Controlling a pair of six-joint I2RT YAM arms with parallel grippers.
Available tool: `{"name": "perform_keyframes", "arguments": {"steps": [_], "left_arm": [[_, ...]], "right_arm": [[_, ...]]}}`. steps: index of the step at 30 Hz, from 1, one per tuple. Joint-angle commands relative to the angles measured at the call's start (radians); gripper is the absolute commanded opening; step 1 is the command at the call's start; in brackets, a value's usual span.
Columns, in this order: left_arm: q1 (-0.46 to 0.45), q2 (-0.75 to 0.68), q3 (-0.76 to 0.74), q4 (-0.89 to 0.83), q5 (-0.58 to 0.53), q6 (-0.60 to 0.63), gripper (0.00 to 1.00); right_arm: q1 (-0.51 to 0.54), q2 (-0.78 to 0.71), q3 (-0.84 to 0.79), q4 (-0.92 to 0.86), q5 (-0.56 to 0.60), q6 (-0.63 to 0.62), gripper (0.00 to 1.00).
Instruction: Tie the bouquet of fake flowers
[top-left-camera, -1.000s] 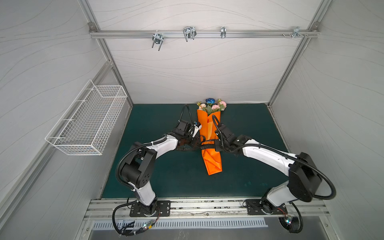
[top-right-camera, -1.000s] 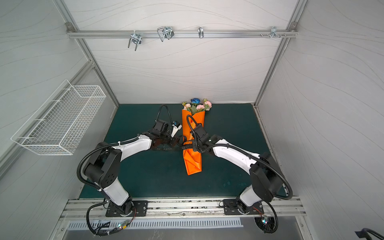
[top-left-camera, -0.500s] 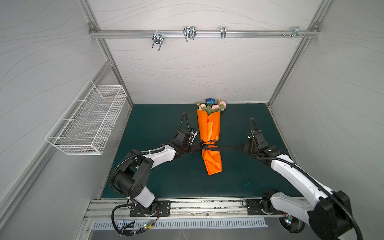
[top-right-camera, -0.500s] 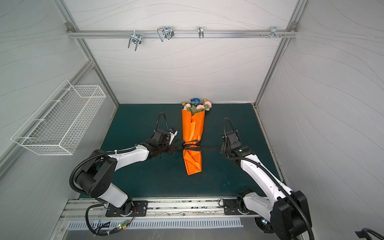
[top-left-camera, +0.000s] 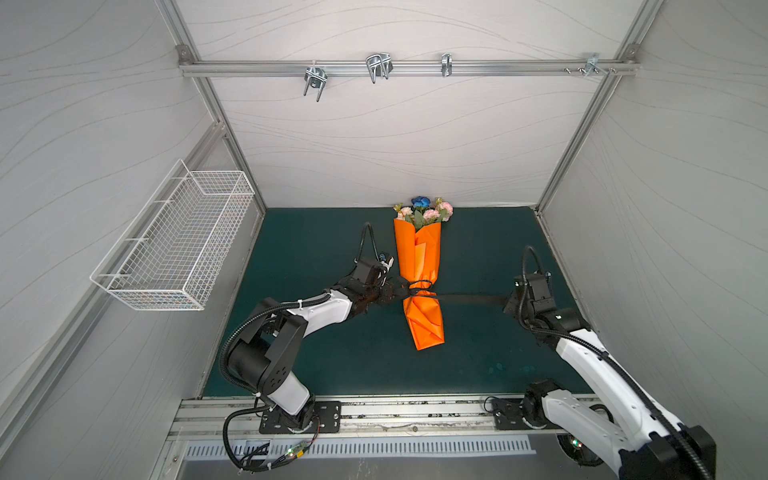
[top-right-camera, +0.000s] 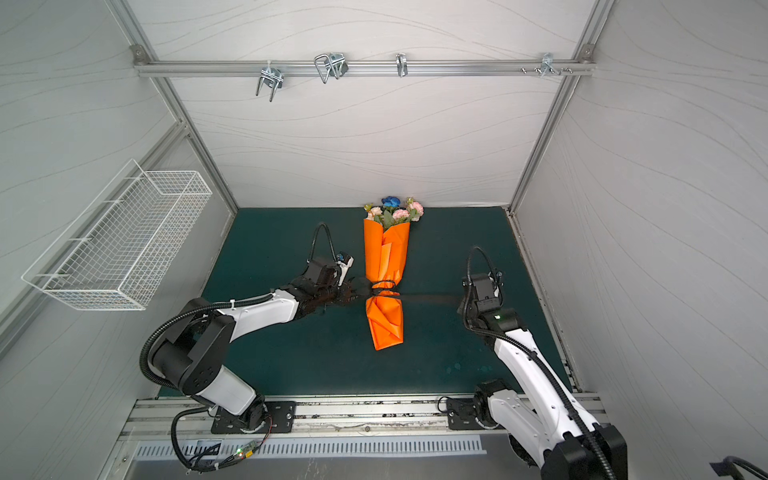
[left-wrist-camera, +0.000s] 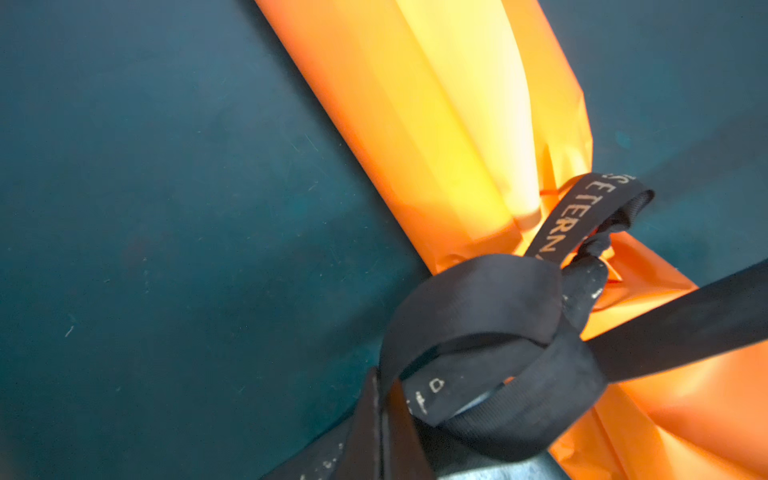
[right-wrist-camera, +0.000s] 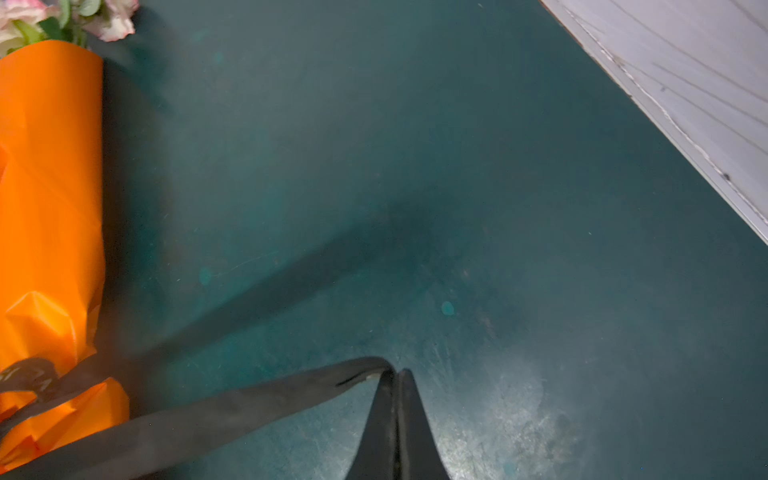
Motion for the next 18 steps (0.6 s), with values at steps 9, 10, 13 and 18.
{"name": "perform_keyframes", "arguments": {"steps": [9,10,13,18], "left_arm": [[-0.052,-0.012,-0.034,-0.010,-0.042,-0.073,0.00],[-0.061,-0.014,-0.035,-0.015,-0.049,-0.095,0.00],[-0.086,-0.020,-0.053,-0.016,-0.056,-0.172,0.00],[-0.125,-0.043,-0.091,-0.027,-0.107,-0.340,0.00]], "right_arm": [[-0.028,-0.013,-0.023,-0.028,-0.086,-0.002,0.35],[-0.020,-0.016,-0.022,-0.021,-0.100,-0.014,0.37],[0.013,-0.020,-0.005,0.016,-0.160,-0.088,0.43],[0.119,0.095,0.040,0.170,-0.425,-0.287,0.39]]}}
